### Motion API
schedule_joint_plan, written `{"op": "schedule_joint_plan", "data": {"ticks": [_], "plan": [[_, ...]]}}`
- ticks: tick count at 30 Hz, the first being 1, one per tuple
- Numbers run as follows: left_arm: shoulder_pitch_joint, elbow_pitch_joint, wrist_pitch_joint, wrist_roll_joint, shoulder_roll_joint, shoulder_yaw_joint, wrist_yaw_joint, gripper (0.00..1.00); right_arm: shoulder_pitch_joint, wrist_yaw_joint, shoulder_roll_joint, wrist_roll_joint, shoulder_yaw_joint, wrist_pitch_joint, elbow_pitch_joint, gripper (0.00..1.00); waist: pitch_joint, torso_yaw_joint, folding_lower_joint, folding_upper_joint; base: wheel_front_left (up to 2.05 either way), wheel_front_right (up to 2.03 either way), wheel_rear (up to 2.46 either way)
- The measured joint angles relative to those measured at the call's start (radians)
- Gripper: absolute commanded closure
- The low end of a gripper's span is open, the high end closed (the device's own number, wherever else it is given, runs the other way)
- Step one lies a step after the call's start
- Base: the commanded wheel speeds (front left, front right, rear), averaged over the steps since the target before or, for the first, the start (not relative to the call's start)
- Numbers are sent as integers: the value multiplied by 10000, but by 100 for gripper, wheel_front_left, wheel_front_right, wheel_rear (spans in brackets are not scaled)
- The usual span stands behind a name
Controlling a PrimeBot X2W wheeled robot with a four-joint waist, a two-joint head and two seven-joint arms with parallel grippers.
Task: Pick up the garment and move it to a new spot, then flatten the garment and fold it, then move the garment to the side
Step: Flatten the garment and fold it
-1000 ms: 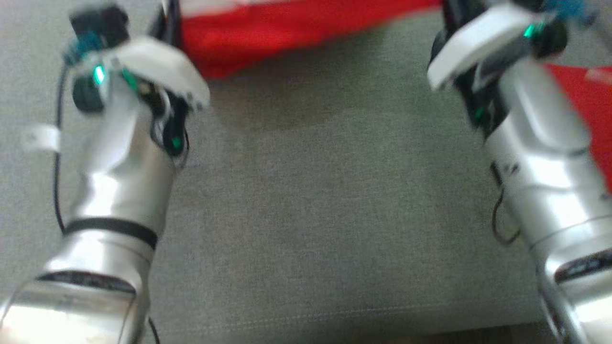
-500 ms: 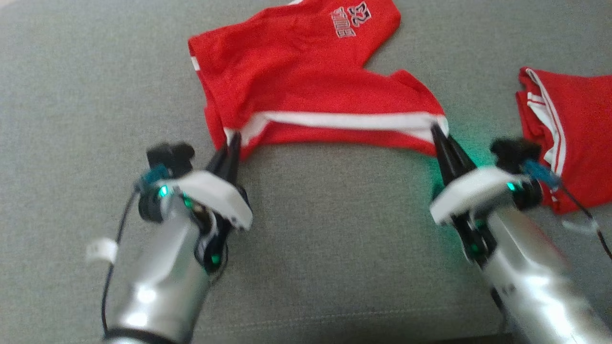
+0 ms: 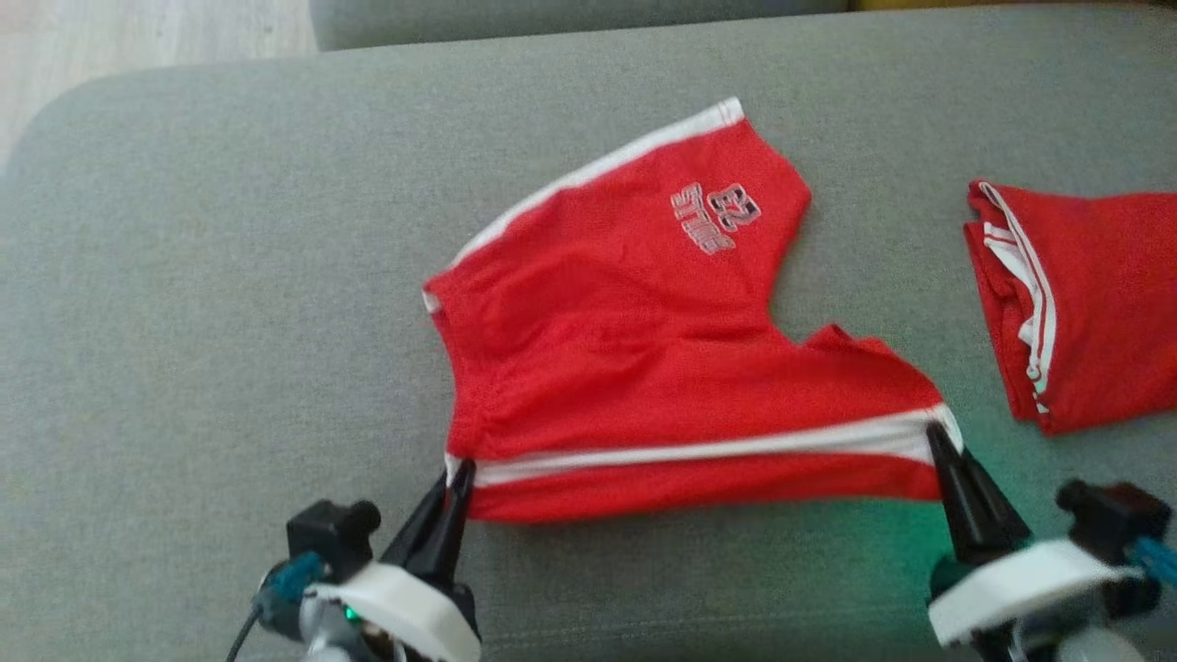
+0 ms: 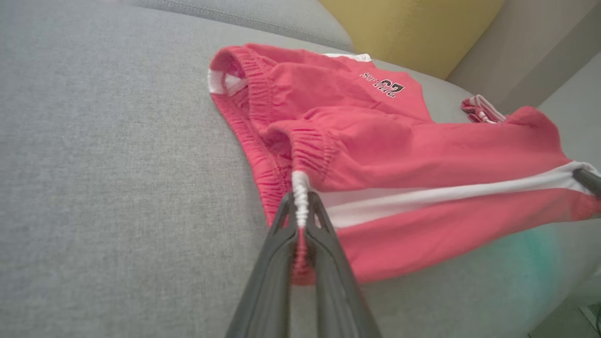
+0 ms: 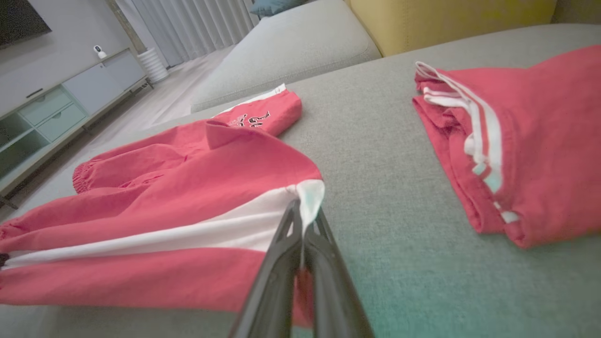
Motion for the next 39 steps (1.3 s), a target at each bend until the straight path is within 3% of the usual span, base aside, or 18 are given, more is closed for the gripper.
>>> {"op": "schedule_joint_plan", "data": {"ticks": [7,16,21,30,39], "plan": [[1265,-2161,949,-63,357,-104,401,100,1892,0,767,-606,-1160,1791,-2663,100,-251,92,0,0,0,0,0],[701,-2855,1430,-514,360,-33,351,100,1386,0,955,-685,-1685,2966,-3452,100,-42,151,0,0,0,0,0],[-667,-2560,1528,-951,61,67,88,100,-639,0,669,-253,-1668,3122,-2907,100,521,286,0,0,0,0,0],[-3061,-1016,1306,-1164,-556,81,-330,100,-4213,0,-378,351,-934,3417,-426,100,1724,879,0,0,0,0,0],[-4934,1323,504,-1509,-894,-207,-616,100,-7357,0,-993,991,675,3147,2491,100,2668,1604,0,0,0,0,0]]}}
